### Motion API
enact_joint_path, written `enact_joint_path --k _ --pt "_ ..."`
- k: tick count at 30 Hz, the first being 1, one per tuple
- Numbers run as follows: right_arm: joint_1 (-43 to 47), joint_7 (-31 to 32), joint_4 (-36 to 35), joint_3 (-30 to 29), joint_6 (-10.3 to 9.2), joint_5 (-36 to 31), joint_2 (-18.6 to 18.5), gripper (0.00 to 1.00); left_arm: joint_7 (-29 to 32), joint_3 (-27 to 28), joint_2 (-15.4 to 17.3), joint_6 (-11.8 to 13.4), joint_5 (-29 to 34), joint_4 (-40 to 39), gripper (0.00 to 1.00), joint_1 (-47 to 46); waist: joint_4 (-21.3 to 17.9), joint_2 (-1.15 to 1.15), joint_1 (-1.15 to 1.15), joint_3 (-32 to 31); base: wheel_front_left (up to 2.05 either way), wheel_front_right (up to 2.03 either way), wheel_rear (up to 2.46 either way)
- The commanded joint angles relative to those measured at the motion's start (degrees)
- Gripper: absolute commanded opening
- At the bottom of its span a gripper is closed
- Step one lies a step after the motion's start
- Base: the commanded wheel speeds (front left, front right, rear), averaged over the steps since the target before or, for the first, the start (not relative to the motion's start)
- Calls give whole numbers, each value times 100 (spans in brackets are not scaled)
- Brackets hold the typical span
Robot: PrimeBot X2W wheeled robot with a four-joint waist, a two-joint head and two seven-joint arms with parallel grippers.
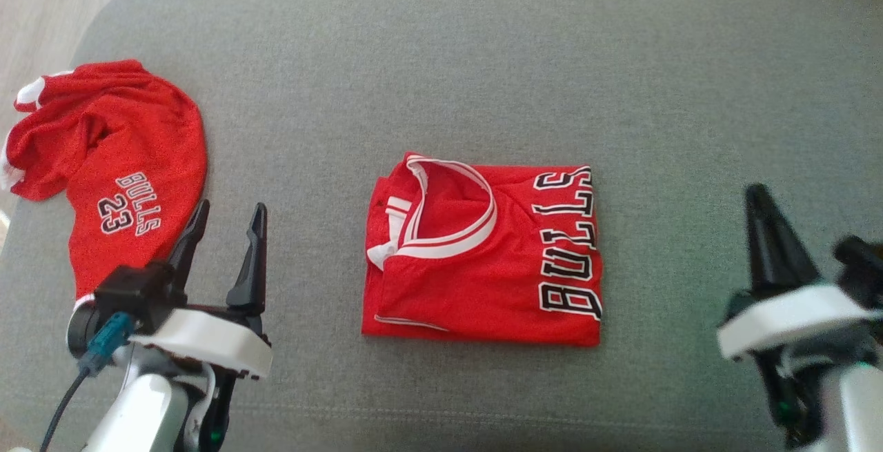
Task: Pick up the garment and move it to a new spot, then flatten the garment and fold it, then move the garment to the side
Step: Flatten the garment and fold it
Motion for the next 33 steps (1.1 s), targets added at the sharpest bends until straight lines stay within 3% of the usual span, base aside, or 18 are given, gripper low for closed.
enact_joint_path --k 1,10,17,27,33 --pt "-449 19 -83 293 -5 -3 -76 0 -14 216 164 13 -34 -194 100 -322 41 0 0 69 0 0 0" --pt "-1757 16 1707 1890 -5 228 -20 0 -108 133 27 -104 -59 -33 100 -582 359 0 0 309 0 0 0" --pt "-2488 -94 3257 2469 -5 328 49 0 -190 114 -82 -179 -77 138 100 -699 585 0 0 408 0 0 0" --pt "-3031 -243 4472 3231 -5 688 118 0 -249 153 -131 -252 -73 267 100 -767 665 0 0 481 0 0 0" --pt "-3204 -428 4586 4024 -5 1348 124 0 -266 171 -159 -280 -59 313 100 -805 677 0 0 515 0 0 0"
